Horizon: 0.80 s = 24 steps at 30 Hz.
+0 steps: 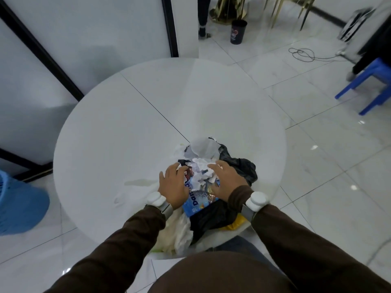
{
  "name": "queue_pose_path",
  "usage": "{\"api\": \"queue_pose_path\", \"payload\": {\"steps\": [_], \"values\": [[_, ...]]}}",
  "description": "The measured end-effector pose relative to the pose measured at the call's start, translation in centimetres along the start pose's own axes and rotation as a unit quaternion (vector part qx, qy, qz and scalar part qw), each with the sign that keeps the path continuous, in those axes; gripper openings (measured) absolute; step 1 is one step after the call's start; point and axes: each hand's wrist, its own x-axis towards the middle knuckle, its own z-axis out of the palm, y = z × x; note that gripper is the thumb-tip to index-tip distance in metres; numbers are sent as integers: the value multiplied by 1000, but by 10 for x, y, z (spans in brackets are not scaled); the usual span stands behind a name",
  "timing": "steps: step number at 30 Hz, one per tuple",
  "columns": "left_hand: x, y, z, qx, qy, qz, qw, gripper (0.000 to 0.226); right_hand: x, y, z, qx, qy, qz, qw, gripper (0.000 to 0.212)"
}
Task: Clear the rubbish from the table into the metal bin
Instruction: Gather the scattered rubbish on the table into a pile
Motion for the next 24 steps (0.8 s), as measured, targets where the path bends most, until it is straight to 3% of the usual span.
{"api": "queue_pose_path", "payload": {"steps": [6,13,17,24], "values": [[-3,9,3,-26,32,28,999,67,-34,25,5,87,102,-3,991,52],[-1,40,18,-54,94,149,983,58,-85,63,7,107,160,71,979,41],[-6,71,24,-93,137,220,961,54,-109,84,8,107,172,114,972,39],[-17,130,45,-117,113,296,941,53,-166,138,6,126,167,232,950,35]]}}
